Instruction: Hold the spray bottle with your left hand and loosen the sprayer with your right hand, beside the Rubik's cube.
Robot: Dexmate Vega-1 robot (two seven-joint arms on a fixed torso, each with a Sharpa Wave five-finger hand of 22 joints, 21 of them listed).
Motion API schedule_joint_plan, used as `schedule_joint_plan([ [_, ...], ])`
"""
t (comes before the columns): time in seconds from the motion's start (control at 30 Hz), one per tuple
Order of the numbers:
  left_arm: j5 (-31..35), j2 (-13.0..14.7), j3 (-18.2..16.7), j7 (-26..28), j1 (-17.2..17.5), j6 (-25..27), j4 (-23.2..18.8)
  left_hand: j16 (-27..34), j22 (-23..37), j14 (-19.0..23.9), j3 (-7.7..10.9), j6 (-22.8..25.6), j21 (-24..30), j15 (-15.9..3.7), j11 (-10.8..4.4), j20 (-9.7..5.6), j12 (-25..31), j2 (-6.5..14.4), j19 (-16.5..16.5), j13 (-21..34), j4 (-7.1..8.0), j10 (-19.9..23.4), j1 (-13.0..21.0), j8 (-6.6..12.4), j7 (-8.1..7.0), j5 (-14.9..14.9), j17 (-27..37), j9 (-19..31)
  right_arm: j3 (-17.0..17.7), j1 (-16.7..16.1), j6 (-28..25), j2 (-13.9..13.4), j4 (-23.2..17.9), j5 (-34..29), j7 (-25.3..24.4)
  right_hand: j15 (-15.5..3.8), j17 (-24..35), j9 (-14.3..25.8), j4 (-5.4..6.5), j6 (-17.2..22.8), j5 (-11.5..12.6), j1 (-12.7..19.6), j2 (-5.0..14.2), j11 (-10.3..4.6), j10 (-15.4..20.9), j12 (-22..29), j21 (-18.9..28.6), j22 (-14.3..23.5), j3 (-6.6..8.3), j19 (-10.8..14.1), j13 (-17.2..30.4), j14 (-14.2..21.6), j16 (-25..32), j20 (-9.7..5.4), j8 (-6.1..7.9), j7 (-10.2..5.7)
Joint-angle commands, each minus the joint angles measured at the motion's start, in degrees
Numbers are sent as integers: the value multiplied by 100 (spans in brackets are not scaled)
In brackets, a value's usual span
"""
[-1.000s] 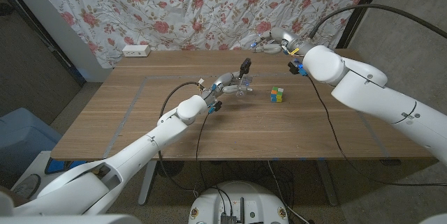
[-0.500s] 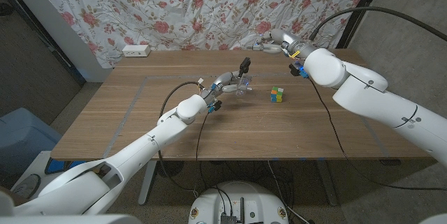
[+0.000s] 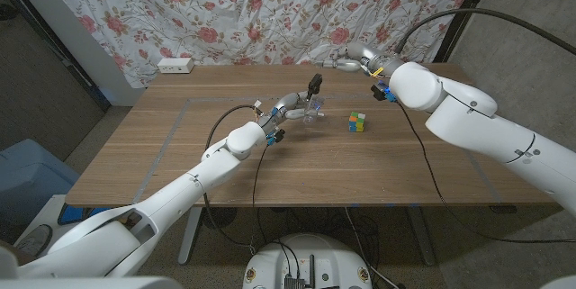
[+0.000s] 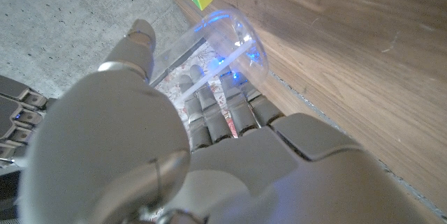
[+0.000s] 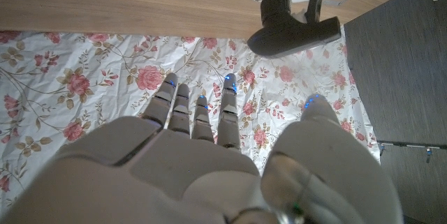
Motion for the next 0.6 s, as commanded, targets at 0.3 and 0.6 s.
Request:
schedule_joint_plan([
  [0.3,-7,68,-30,79,127,145,-174,-20,33,34,174,109,-22,-631,-74,-117,-19,657,48,12,127,159,-670,29,99,-5,6,6,-600,543,-882,81,-179,-152,437,42,1,64,100,59,-314,-447,58,140,-28,42,59,45,-124,-120,28,-9,5,-6,19,159],
  [0.6,-16,75,-34,94,145,165,-193,-12,33,40,172,111,-21,-629,-76,-117,-20,657,51,17,120,169,-677,27,99,-8,18,5,-939,832,-1179,117,-244,-251,595,42,-7,84,175,27,-469,-726,84,141,-56,42,84,47,-200,-102,20,-5,1,-9,3,244],
])
